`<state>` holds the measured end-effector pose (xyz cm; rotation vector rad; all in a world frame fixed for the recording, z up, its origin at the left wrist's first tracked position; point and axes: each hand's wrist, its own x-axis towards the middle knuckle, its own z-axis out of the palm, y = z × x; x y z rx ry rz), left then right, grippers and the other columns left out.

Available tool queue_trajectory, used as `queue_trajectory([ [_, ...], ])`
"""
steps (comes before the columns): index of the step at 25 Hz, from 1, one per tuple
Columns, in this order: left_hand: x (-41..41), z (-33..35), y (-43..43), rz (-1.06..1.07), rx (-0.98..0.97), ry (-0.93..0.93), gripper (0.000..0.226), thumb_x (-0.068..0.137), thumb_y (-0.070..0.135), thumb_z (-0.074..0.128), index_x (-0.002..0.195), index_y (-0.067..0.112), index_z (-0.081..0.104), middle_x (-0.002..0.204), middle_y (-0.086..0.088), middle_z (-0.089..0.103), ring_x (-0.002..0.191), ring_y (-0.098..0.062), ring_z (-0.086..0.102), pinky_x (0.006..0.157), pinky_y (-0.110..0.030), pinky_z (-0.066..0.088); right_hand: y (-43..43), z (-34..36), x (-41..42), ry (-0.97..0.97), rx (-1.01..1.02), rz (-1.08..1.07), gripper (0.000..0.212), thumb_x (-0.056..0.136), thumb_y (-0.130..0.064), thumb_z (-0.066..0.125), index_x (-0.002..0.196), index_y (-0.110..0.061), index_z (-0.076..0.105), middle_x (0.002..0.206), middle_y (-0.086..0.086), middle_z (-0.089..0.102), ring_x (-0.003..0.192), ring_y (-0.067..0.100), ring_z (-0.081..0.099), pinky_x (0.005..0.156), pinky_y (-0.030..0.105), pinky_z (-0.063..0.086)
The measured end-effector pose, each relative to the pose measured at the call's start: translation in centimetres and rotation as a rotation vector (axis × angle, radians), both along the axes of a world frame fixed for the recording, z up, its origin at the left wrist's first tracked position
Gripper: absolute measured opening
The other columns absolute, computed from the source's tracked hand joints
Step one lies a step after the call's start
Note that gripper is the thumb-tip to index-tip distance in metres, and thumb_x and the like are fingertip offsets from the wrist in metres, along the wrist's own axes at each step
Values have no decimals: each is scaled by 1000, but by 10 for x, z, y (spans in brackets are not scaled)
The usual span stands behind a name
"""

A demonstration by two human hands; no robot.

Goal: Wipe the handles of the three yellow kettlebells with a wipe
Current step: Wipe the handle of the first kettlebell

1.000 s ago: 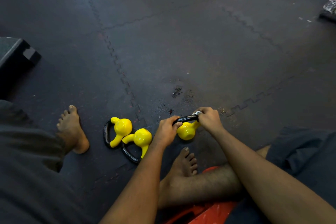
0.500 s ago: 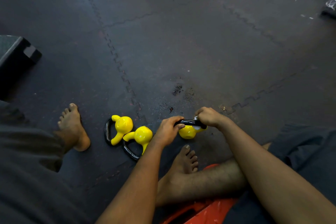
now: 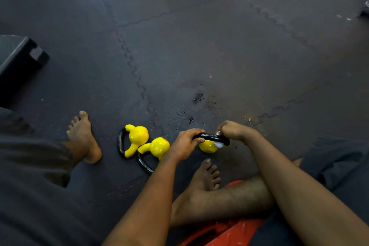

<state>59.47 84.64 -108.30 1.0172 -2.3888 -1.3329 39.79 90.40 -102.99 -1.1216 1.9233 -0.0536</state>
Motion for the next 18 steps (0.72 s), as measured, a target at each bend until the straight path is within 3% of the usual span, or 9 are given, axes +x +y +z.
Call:
queue_trajectory([
  [2, 3, -4, 0, 16, 7, -1, 32, 90, 20, 64, 122, 16, 64, 113, 1, 68, 99, -4, 57, 88, -15, 42, 2, -3, 3, 25, -19, -46, 23, 80, -14, 46, 76, -11, 69, 86, 8, 64, 88, 27, 52, 94, 45, 34],
  [3, 4, -4, 0, 44, 11, 6, 32, 91, 20, 64, 123, 16, 63, 112, 1, 68, 99, -4, 57, 88, -16, 43, 2, -2, 6, 42, -51, -112, 26, 81, -15, 45, 80, -15, 71, 90, 7, 67, 92, 27, 53, 102, 54, 24],
  [5, 5, -4, 1, 76, 19, 14, 32, 92, 21, 62, 123, 18, 63, 109, 4, 67, 97, -4, 57, 84, -13, 41, 3, -1, 11, 85, -100, -225, 29, 82, -14, 45, 84, -21, 73, 94, 6, 69, 97, 27, 53, 104, 58, 15],
  [7, 6, -5, 0, 73, 19, 10, 31, 92, 22, 61, 123, 19, 63, 104, 7, 65, 94, -4, 56, 82, -14, 40, 4, -2, 10, 34, -132, -329, 30, 78, -15, 47, 79, -27, 75, 93, 3, 71, 99, 27, 56, 106, 54, 25],
  [10, 3, -5, -2, 74, 21, 12, 31, 92, 23, 62, 123, 18, 63, 107, 3, 66, 97, -7, 58, 85, -17, 42, 7, 3, 9, -33, -168, -393, 33, 70, -16, 49, 73, -35, 75, 87, 2, 73, 95, 26, 63, 93, 44, 51],
  [14, 1, -4, 0, 13, 21, 6, 33, 91, 21, 63, 123, 16, 63, 115, 2, 67, 102, -5, 57, 88, -12, 38, 3, 0, 9, -24, -21, -167, 26, 79, -7, 49, 81, -11, 75, 99, 17, 69, 96, 32, 61, 83, 39, 50],
  [18, 7, -4, 2, 51, 43, 24, 34, 91, 21, 63, 125, 17, 62, 117, 1, 66, 103, -5, 56, 89, -14, 39, 8, 3, 13, -29, -98, -273, 26, 72, -10, 50, 64, -19, 73, 86, 11, 71, 83, 26, 61, 80, 38, 51],
])
